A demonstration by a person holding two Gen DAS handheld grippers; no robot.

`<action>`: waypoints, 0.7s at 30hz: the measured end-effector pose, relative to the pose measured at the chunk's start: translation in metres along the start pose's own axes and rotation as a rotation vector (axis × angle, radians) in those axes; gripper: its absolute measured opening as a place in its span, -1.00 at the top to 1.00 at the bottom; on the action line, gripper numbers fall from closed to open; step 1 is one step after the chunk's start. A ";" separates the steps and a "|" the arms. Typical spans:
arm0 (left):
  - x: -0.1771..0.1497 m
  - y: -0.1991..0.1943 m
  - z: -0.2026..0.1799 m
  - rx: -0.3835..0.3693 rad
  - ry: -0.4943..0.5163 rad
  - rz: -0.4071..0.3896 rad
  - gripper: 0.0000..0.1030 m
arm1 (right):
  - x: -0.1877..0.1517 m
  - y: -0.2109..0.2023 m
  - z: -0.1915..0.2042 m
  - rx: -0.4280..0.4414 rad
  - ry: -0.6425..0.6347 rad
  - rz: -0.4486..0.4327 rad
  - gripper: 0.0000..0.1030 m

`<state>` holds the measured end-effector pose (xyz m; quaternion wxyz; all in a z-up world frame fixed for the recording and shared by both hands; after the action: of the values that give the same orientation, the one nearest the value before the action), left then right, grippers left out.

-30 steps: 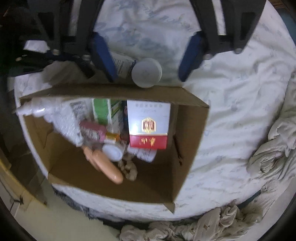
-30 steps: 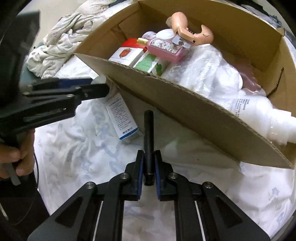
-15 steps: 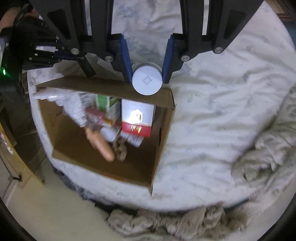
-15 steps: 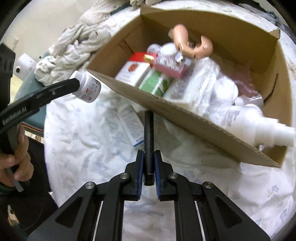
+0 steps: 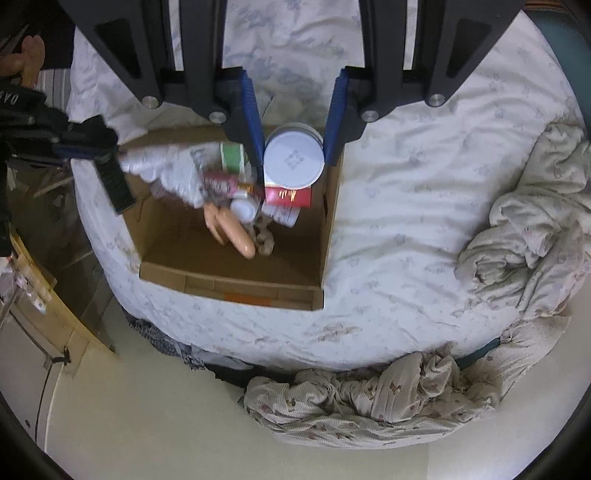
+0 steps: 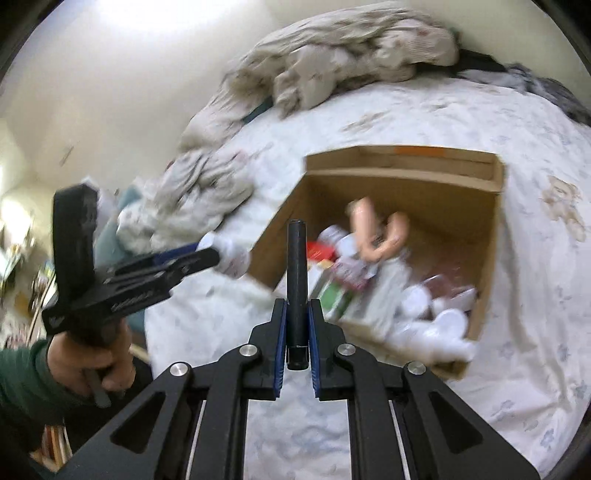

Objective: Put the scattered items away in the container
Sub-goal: 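Lower the white jar and black stick into the box and open both grippers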

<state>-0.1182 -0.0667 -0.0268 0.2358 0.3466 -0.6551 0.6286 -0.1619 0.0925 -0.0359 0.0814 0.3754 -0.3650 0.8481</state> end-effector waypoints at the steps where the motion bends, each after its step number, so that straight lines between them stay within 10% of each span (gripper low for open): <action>1: 0.006 0.004 -0.003 -0.007 0.001 0.002 0.37 | 0.004 0.001 -0.008 -0.021 0.019 -0.008 0.77; 21: 0.018 0.113 -0.033 -0.006 -0.046 0.120 0.36 | 0.026 0.034 -0.079 -0.173 0.193 0.016 0.73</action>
<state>-0.2193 -0.0408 -0.0849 0.1836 0.3202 -0.6818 0.6316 -0.2398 0.1180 -0.0728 0.1413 0.2808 -0.4303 0.8462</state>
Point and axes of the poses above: each gripper's, at about its wrist camera, not at the fingertips, and y roughly the way its jaws point, z to its left, x to its top, the point moved 6 cm from there along y, roughly the way its jaws point, and after that the axes turned 11 degrees about -z, right-handed, at the moved point
